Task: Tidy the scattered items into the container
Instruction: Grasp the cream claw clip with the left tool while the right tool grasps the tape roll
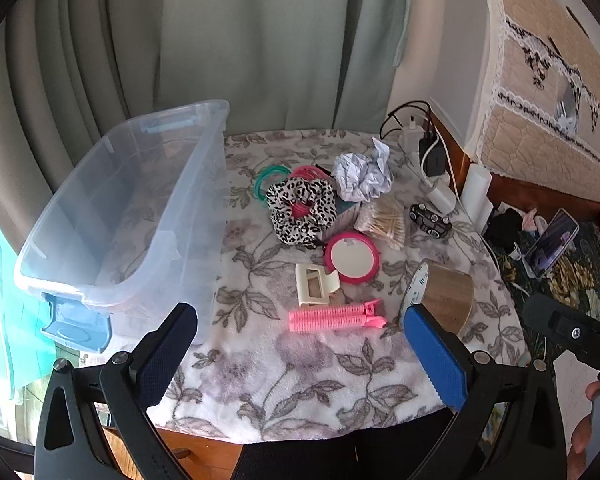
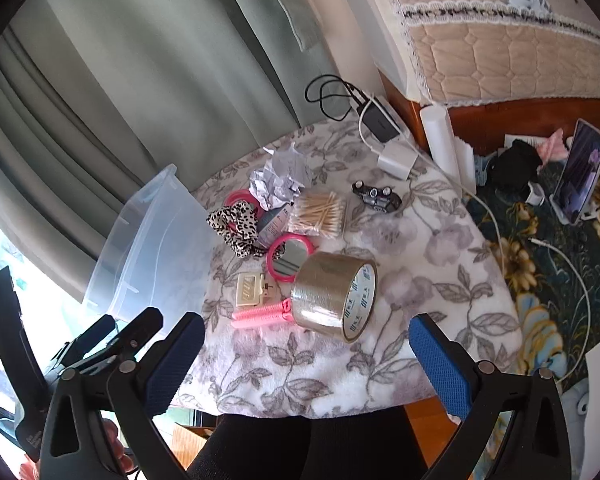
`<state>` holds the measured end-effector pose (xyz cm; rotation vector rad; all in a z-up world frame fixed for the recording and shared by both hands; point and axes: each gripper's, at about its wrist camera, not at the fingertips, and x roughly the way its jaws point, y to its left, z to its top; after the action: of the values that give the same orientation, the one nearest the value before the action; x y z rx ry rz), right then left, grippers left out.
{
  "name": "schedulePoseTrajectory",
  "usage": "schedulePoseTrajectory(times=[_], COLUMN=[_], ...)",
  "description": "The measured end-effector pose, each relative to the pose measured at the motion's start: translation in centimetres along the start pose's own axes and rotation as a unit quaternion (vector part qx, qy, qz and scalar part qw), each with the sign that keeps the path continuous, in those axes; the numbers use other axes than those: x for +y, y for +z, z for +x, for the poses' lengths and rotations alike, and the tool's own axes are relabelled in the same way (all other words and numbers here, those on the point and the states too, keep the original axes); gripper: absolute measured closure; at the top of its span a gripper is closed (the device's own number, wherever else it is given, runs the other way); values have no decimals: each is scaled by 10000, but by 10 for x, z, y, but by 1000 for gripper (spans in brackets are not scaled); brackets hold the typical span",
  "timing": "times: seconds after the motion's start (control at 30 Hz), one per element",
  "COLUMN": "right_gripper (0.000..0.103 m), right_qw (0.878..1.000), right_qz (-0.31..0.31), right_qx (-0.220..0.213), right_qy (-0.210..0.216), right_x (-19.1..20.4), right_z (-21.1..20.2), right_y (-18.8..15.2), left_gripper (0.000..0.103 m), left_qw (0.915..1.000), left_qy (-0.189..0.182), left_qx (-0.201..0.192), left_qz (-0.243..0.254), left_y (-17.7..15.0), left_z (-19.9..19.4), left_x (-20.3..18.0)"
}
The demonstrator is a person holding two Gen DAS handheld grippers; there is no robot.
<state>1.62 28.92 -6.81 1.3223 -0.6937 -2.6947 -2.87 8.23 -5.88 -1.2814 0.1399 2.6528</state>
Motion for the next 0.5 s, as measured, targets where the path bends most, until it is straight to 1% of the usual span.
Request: schedulePoseTrajectory(times=[0.07,0.13,0.2,0.37,0.43,0.5], right_gripper=[0,0,0,0,0,2], right_qw=[9999,9996,9995,9991,9989,9986], right_qz=[-110,-240,-252,-128,-47,25], right_qx=[21,58,133,394,460,524], right_qy=[-77,-162,-152,-112,-81,-69], right_x=[0,1,-2,-13,-16,-18], right_z=[8,17,27,52,59,66], right_y=[-2,-2,-3,-1,2,6], left_gripper=[0,0,0,0,0,0], left_qw=[9996,9992,9988,9984,9981,9976], left_qy=[-105,-192,-235,-122,-120,-9], left_qx=[202,312,399,540,581,626], left_qz=[135,159,152,114,158,293], left_y=[-3,-5,-5,-2,-1,0], left_z=[13,22,31,58,71,84], left_x=[-7,-10,-11,-14,-18,-23])
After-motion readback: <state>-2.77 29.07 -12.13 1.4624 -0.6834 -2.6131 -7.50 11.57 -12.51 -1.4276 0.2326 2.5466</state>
